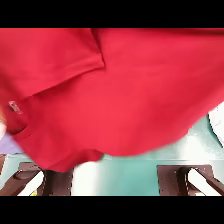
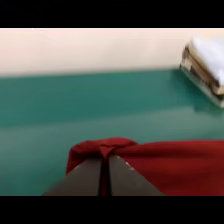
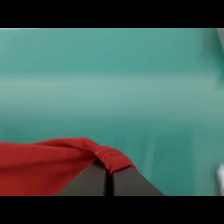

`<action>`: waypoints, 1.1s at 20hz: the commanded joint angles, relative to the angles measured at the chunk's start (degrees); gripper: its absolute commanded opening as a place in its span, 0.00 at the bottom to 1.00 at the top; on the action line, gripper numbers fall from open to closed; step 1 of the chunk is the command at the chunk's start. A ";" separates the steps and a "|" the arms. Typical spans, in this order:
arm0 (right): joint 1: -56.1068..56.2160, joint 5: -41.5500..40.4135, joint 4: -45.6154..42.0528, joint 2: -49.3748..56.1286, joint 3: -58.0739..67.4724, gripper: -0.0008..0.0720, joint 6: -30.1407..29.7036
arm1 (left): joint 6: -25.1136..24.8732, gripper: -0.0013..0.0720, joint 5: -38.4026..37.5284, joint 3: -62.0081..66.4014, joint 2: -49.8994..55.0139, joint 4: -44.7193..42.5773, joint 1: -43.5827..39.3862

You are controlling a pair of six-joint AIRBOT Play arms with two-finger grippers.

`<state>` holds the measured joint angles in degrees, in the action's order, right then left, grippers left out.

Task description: Fold the shirts.

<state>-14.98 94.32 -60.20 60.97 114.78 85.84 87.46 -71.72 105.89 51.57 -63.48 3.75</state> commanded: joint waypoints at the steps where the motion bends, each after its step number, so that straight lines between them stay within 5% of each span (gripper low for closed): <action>1: 8.79 8.35 -12.31 12.61 0.76 0.03 2.47 | -0.31 0.06 -3.80 -8.92 9.86 1.03 -0.02; 8: 13.68 -1.05 -16.33 34.86 -12.50 0.03 2.08 | -2.47 0.06 1.29 -15.54 34.51 1.05 -0.02; 15: 13.79 -12.26 -15.85 45.51 1.22 0.03 -0.50 | -3.91 0.06 18.03 -8.74 44.19 1.20 -0.13; 22: 13.79 -14.53 -16.35 34.21 -17.16 0.03 -2.08 | -4.15 0.05 -0.44 -12.68 42.80 -8.50 -1.05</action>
<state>-1.28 82.46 -76.34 99.50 106.32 84.20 83.64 -65.60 95.55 94.76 -66.98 3.49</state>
